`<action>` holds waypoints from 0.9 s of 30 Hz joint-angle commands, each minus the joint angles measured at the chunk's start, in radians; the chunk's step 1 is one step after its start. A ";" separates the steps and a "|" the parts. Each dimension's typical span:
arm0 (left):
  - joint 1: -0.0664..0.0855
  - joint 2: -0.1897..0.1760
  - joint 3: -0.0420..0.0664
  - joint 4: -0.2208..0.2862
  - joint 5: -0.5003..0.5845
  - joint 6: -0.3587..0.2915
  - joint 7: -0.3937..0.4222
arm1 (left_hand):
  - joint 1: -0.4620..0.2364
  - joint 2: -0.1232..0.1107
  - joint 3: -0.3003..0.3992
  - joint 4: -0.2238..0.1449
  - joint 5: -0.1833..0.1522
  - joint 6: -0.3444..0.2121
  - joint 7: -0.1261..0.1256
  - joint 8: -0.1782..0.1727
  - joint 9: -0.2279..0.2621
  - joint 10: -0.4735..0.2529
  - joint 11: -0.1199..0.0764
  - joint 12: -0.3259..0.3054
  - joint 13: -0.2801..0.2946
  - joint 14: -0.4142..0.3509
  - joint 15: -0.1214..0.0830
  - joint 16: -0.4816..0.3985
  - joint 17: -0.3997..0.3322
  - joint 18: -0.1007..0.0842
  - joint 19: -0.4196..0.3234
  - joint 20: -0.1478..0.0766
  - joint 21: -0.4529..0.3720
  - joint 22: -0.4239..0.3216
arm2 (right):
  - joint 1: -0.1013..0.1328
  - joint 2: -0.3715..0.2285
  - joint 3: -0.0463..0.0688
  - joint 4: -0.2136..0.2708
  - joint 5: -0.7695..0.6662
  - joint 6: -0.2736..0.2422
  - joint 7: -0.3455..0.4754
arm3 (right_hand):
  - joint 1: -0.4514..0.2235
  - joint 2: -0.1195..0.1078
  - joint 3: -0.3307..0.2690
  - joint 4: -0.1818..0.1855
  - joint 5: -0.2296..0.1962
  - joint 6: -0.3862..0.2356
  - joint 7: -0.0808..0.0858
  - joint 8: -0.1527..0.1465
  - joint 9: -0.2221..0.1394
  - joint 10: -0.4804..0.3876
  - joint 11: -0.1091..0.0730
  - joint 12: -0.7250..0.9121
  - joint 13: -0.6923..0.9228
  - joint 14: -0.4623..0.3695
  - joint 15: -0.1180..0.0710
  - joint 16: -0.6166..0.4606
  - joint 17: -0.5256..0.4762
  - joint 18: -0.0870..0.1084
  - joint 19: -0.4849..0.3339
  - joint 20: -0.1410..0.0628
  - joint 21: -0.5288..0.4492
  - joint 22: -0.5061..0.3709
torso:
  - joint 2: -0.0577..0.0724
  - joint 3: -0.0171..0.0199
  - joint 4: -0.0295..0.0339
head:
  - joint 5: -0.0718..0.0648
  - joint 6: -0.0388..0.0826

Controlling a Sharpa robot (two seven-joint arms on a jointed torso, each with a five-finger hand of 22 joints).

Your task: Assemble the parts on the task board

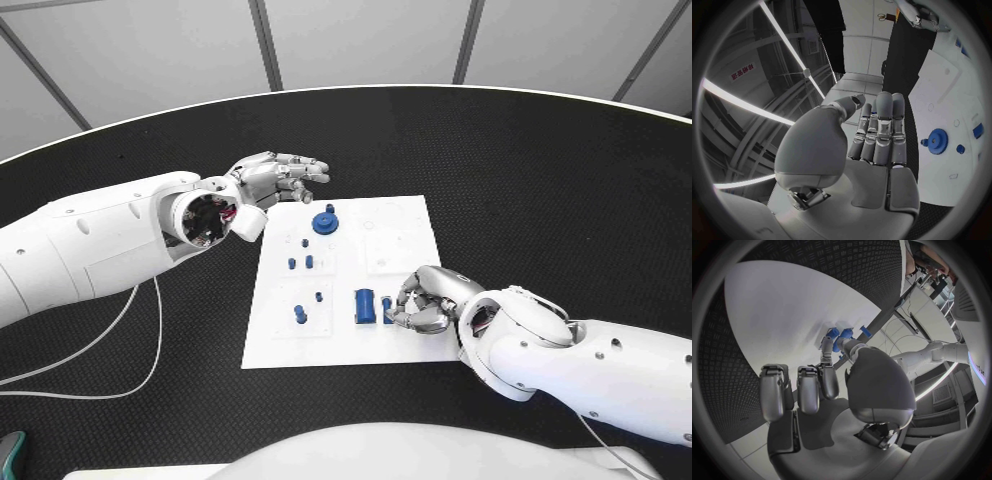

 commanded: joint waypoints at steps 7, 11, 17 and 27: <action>0.000 -0.001 0.000 0.001 0.000 0.000 0.000 | 0.000 0.008 0.000 0.008 0.004 -0.008 0.001 0.004 0.002 -0.005 -0.002 0.005 0.001 -0.008 -0.002 0.004 -0.001 0.015 0.001 0.003 -0.005 -0.002 | 0.000 -0.013 0.000 0.020 0.000 0.025 0.001 | 0.006 -0.001 -0.004 -0.004 -0.012 -0.005 -0.003 0.005 -0.002 0.057 -0.006 0.005 0.187 0.102 -0.007 0.005 0.263 -0.007 0.104 -0.008 0.004 0.263 | 0.000 -0.0001 -0.0002 | 0.000 0.001; 0.000 -0.001 0.000 0.001 0.000 0.000 0.000 | 0.000 0.008 0.000 0.008 0.004 -0.008 0.001 0.004 0.002 -0.005 -0.002 0.005 0.001 -0.008 -0.002 0.004 -0.001 0.015 0.001 0.003 -0.005 -0.002 | 0.000 -0.012 0.000 0.017 0.000 0.041 -0.002 | 0.007 -0.002 -0.009 -0.001 -0.024 -0.005 -0.003 0.006 -0.003 0.057 -0.006 0.005 0.187 0.102 -0.007 0.005 0.263 -0.007 0.104 -0.008 0.004 0.263 | 0.001 0.0002 0.0004 | -0.001 0.000; 0.000 -0.002 0.000 0.002 0.000 -0.001 0.000 | 0.000 0.008 0.000 0.008 0.004 -0.008 0.001 0.004 0.002 -0.005 -0.002 0.005 0.001 -0.008 -0.002 0.004 -0.001 0.015 0.001 0.003 -0.005 -0.002 | 0.000 -0.008 -0.001 0.012 0.000 0.053 -0.008 | 0.011 -0.003 -0.012 -0.001 -0.037 -0.005 -0.004 0.008 -0.004 0.057 -0.007 0.006 0.187 0.102 -0.007 0.005 0.263 -0.007 0.104 -0.008 0.004 0.263 | 0.002 -0.0002 0.0019 | -0.001 -0.002; 0.000 -0.004 0.000 0.003 0.000 -0.002 0.000 | 0.000 0.008 0.000 0.008 0.004 -0.008 0.001 0.004 0.002 -0.005 -0.002 0.005 0.001 -0.008 -0.002 0.004 -0.001 0.015 0.001 0.003 -0.005 -0.002 | -0.001 -0.001 -0.001 -0.005 0.000 0.035 -0.021 | 0.014 0.005 -0.010 0.003 -0.043 -0.004 -0.004 0.009 -0.005 0.059 -0.007 0.009 0.189 0.102 -0.007 0.005 0.263 -0.007 0.104 -0.008 0.004 0.263 | 0.001 -0.0007 0.0009 | 0.000 -0.005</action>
